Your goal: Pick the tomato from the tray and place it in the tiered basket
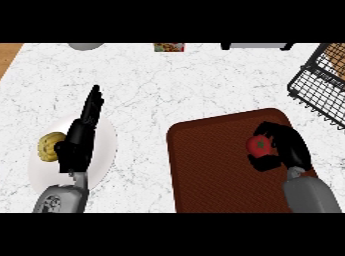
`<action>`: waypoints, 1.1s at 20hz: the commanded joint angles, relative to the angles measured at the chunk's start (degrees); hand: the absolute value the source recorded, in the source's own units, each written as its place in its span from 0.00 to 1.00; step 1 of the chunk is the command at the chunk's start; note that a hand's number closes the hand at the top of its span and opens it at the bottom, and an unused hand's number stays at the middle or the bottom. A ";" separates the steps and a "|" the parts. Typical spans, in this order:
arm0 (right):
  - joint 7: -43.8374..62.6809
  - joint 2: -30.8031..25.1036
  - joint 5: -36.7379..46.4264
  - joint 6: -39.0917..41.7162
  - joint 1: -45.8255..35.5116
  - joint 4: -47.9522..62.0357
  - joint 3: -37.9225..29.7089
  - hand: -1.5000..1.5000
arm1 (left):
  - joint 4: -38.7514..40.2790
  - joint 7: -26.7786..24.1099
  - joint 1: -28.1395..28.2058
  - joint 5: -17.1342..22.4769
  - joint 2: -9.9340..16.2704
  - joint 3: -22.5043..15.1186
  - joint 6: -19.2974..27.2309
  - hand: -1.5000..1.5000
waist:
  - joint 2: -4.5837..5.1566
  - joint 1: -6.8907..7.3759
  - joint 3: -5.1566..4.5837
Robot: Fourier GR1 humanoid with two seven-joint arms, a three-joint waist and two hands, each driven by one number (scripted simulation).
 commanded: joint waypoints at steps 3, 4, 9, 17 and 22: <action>27.66 -2.32 10.97 5.86 -7.38 9.60 -2.87 1.00 | -0.85 1.24 -2.60 0.44 0.74 -0.26 -1.52 0.50 | 1.10 2.25 -0.04; 31.78 -4.64 11.53 10.30 -8.62 10.10 -3.92 1.00 | 0.45 0.41 -1.64 -0.17 -0.06 -0.93 -0.91 0.50 | 1.41 2.20 -0.32; 49.33 -3.76 16.16 15.44 -23.14 16.67 -5.58 1.00 | -0.01 1.39 -2.10 0.42 -0.05 -0.86 -1.50 0.50 | 0.87 2.67 0.21; 62.46 -2.77 23.21 13.53 -37.57 21.66 -4.93 1.00 | 0.04 -0.28 -1.21 0.39 1.20 0.23 -0.65 0.50 | 0.47 1.06 0.26; 65.08 -5.82 26.16 22.30 -42.95 12.42 -3.88 1.00 | -0.58 0.46 0.21 0.55 0.89 0.08 -0.57 0.50 | -0.12 -0.25 0.19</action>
